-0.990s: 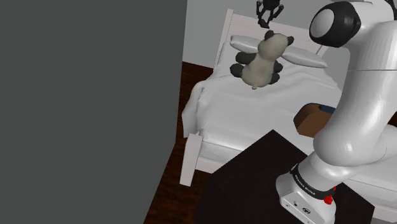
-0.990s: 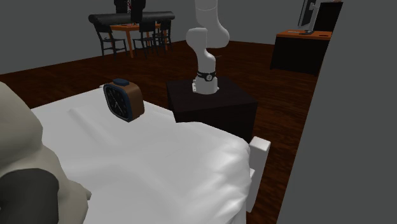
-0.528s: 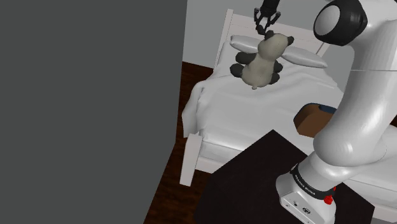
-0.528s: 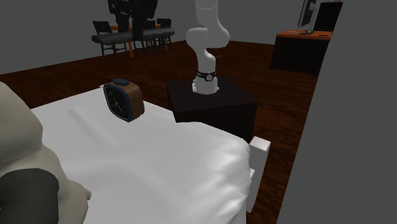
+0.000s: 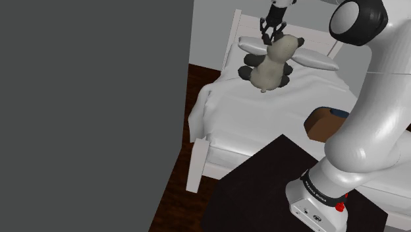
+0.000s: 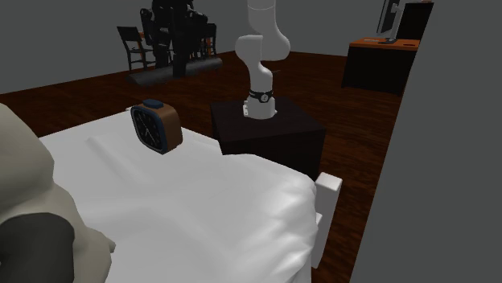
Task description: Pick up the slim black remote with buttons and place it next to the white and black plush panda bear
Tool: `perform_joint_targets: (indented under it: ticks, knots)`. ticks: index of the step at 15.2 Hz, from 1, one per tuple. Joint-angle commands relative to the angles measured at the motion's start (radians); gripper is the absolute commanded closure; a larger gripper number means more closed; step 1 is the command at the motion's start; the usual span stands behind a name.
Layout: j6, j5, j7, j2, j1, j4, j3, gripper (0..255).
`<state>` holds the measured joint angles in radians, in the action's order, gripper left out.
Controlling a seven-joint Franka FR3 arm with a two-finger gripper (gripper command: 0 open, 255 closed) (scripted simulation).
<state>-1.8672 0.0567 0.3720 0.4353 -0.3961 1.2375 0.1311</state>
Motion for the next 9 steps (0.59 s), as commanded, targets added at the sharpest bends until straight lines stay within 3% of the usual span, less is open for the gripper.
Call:
perform_joint_targets:
  ticks: [1, 9]
  knots:
    - [-0.029, 0.001, 0.002, -0.001, 0.001, 0.029, 0.0, 255]
    - [-0.139, 0.005, 0.012, -0.006, 0.003, 0.144, 0.0, 255]
